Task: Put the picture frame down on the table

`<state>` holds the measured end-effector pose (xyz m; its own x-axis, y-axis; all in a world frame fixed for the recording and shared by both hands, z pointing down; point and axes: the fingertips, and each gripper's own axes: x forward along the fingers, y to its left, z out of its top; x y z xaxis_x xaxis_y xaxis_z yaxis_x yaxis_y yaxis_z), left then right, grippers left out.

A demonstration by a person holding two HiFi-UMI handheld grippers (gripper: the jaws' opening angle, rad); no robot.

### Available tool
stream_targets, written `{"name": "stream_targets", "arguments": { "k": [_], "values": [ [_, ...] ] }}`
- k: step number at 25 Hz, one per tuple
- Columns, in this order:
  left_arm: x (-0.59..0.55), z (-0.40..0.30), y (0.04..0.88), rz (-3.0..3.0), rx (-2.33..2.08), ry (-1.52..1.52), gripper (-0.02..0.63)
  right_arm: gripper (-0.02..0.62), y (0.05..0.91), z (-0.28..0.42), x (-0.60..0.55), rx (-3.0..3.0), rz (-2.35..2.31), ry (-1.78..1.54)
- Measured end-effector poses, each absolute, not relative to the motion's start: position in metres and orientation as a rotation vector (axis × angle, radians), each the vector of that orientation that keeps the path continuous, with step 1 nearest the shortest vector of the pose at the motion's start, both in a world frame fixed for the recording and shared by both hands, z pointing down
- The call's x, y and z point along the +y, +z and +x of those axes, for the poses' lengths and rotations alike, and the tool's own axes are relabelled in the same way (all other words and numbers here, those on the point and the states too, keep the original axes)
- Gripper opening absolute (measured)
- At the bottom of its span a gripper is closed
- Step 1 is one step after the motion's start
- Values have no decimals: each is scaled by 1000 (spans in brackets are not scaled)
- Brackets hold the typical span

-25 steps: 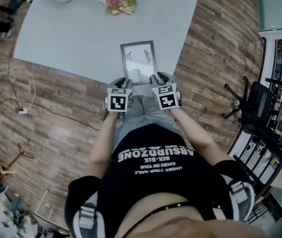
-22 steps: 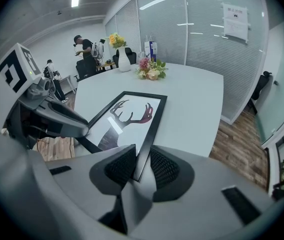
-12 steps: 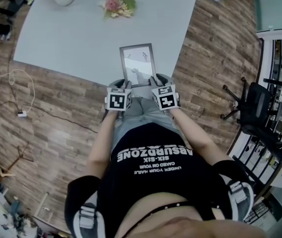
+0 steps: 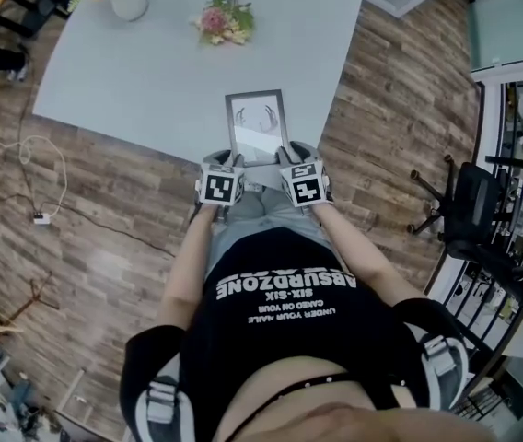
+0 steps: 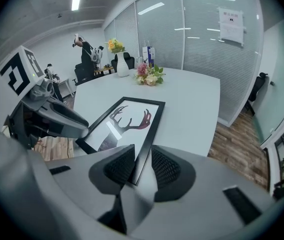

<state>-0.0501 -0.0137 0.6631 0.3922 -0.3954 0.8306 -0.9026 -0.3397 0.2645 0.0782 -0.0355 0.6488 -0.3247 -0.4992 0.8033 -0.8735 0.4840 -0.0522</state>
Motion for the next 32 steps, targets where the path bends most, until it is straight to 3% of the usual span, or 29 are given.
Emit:
{"name": "stream_targets", "arguments": {
  "k": [3, 10, 13, 15, 18, 32],
  "values": [
    [-21, -54, 644, 1960, -1171, 862, 100, 115, 633, 78, -42, -2018, 1168, 621],
    [-22, -62, 600, 2039, -1281, 756, 98, 20, 577, 74, -46, -2180, 1225, 551],
    [-20, -63, 585, 2071, -1286, 716, 94, 17, 556, 70, -41, -2251, 1223, 539],
    [-20, -64, 572, 2095, -1295, 684, 44, 17, 544, 67, -39, -2287, 1242, 540],
    [-22, -67, 550, 2149, -1329, 630, 20, 15, 529, 63, -37, -2314, 1263, 540],
    [-22, -66, 521, 2181, -1369, 516, 17, 15, 516, 51, -25, -2332, 1178, 465]
  ]
}}
